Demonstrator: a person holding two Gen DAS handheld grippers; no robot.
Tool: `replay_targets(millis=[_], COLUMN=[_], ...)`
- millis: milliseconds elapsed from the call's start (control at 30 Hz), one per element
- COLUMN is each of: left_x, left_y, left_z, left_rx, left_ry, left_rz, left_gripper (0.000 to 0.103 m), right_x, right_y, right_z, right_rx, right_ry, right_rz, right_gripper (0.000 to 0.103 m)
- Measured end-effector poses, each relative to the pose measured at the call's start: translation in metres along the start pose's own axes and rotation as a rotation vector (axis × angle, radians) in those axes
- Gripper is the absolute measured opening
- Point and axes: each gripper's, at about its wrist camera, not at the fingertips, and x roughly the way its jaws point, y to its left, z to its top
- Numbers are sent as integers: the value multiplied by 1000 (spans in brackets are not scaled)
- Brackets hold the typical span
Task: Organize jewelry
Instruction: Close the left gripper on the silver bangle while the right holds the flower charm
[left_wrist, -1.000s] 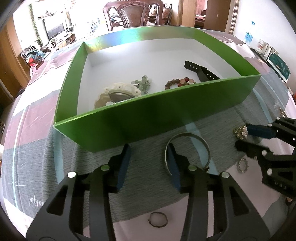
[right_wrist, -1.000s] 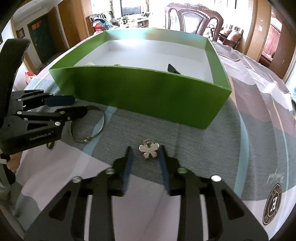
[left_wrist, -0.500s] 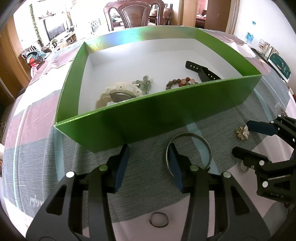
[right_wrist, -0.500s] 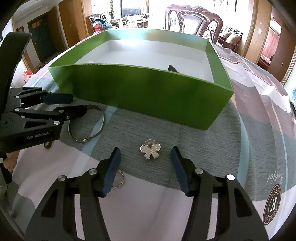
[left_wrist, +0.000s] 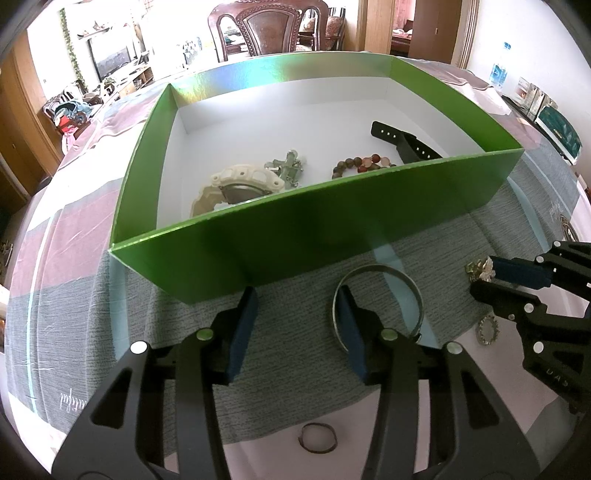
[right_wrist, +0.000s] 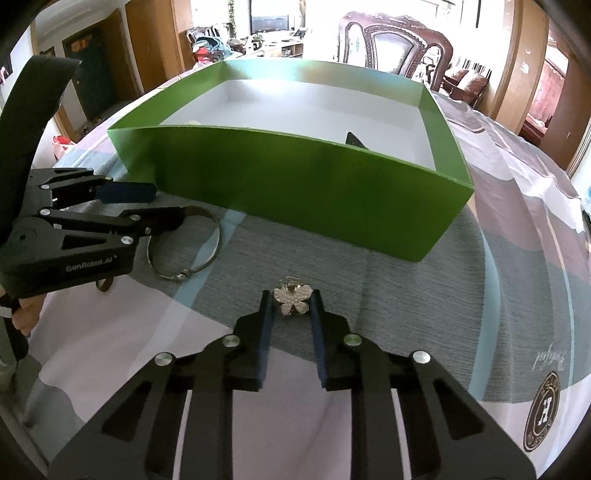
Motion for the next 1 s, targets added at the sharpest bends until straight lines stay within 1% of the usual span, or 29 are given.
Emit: replay_targets(millis=[200,500,533,600,667,733,833,867,900,1000], left_x=[0,0,0,-1,-2,-2,-1,-1,-1,-1], left_y=[2,4,5,5,2,1,3,4,3,4], left_z=[0,0,0,0,-1,-1,0,0,0,0], left_rx=[-3,-8,-11,-6,9,15,3,-2,-5,-9], left_ry=[-1,0,0,0,-5,-8,-4,-4,-4,-2], left_rz=[2,0,-5,-15,-6,1,-8,0,3,-3], left_gripper=[49,49,48,38,36,36,37,42,44,43], right_x=[-1,1,1,1,1,1,1,1,1,1], right_y=[-2,-5,-5,-5,-6,-6,-6,-6,-6,-6], right_z=[-1,0,-1,-1,-1,-1,-1,-1,-1,-1], right_rx=[6,26,27,30,30,30,30,30,30,30], right_ry=[20,19,19,19,19,19,19,19,19,19], right_rz=[0,-12,-11,-8,-8,-8,-8,-8,-8,-8], right_gripper=[21,21,21,21,21,21,21,21,21,21])
